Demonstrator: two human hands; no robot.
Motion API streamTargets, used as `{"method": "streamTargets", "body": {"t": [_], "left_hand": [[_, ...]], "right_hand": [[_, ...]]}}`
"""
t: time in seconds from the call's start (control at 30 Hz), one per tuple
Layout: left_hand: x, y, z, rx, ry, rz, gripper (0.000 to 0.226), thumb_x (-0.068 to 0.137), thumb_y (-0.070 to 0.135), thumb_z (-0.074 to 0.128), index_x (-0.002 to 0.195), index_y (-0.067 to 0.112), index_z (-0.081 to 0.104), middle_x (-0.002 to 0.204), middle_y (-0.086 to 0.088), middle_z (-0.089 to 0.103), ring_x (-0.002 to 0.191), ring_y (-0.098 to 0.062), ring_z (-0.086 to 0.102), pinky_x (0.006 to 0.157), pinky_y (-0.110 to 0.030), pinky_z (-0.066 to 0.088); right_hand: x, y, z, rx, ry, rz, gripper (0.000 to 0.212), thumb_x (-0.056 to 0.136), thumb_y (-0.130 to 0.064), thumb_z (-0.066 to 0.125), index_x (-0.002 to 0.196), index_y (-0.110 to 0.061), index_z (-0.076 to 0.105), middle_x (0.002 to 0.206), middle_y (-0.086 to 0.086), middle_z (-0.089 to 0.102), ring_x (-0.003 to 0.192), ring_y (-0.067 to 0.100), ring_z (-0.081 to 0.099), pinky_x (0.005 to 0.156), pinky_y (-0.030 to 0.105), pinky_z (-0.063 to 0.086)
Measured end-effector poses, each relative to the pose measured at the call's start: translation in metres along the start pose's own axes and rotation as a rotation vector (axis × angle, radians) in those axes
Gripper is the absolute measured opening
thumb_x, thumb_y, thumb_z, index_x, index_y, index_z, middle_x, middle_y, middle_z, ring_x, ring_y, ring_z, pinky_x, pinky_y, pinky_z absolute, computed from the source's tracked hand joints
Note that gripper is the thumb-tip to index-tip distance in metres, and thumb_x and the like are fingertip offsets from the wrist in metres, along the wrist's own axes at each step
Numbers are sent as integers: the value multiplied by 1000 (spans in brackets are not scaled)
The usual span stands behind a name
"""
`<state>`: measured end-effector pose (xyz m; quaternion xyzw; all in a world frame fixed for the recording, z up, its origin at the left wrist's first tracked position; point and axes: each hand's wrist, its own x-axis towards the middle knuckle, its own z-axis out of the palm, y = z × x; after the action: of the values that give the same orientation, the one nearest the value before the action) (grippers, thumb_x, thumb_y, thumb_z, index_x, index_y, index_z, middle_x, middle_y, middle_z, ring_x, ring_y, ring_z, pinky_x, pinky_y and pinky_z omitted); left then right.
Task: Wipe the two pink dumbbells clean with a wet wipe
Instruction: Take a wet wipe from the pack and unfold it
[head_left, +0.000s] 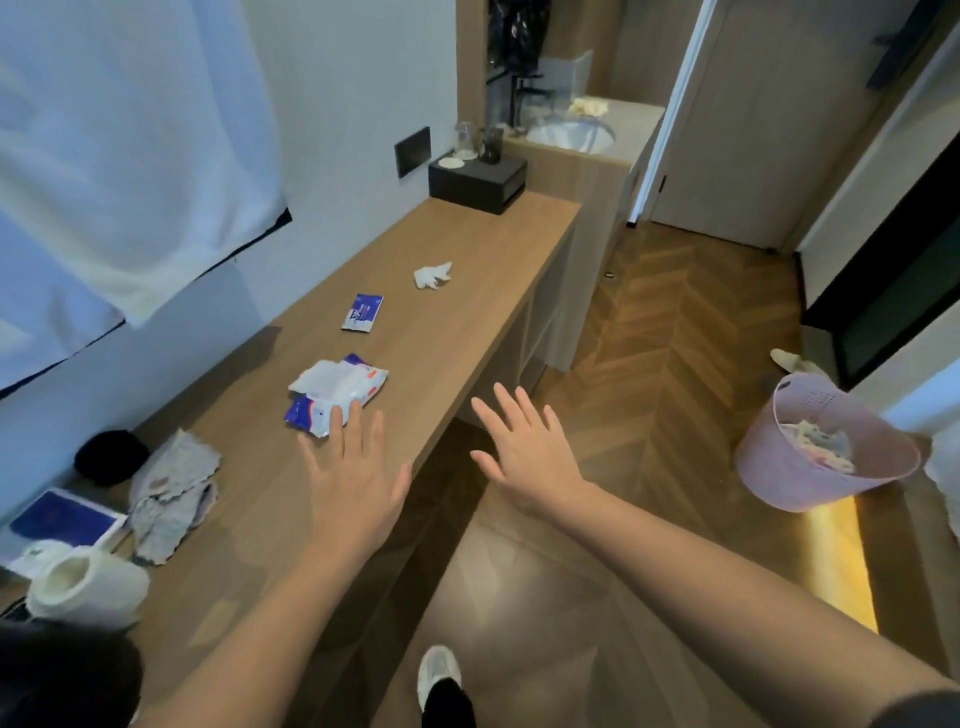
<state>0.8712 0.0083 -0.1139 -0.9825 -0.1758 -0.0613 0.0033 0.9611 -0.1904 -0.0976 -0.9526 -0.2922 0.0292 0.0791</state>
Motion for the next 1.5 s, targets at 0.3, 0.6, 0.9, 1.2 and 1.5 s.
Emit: {"method": "streamTargets", "body": {"t": [0.3,0.6,0.9,1.2,1.5], "left_hand": [[98,-44,51,-47,-119,-116,69,97,55,41,155,18,30,165,-10,16,153,-28,8,117,-60,7],[147,-71,71,-68,-202,-195,66,98,53,39,154,19,31,165,-9,17,153,-29,10,116,-62,7],[170,-81,87,-40,-296,-469,63,101,51,31,155,18,26,165,-7,15,153,-26,5,117,-61,8],[192,-87,104,-94,-273,-677,48,101,40,43,144,20,46,153,-2,40,146,-23,27,117,-59,7],[206,-93,117,-118,-213,-652,17,93,29,64,108,22,68,111,2,60,109,-20,55,119,-56,14]], "right_hand": [[134,-7,32,-1,-128,-62,64,101,-55,33,156,-34,8,166,4,3,152,28,2,121,52,10],[224,-37,53,44,-279,-155,65,101,-51,37,156,-34,7,166,3,1,152,28,0,120,51,10],[311,-50,92,61,-420,-379,61,103,-50,31,156,-30,9,166,3,4,152,27,5,120,48,15],[371,-69,119,102,-424,-572,48,100,-39,45,144,-21,37,159,3,27,136,26,39,105,39,35],[381,-74,140,249,-378,-622,31,91,-33,64,120,-20,64,127,-2,53,111,16,52,92,31,49]]}}
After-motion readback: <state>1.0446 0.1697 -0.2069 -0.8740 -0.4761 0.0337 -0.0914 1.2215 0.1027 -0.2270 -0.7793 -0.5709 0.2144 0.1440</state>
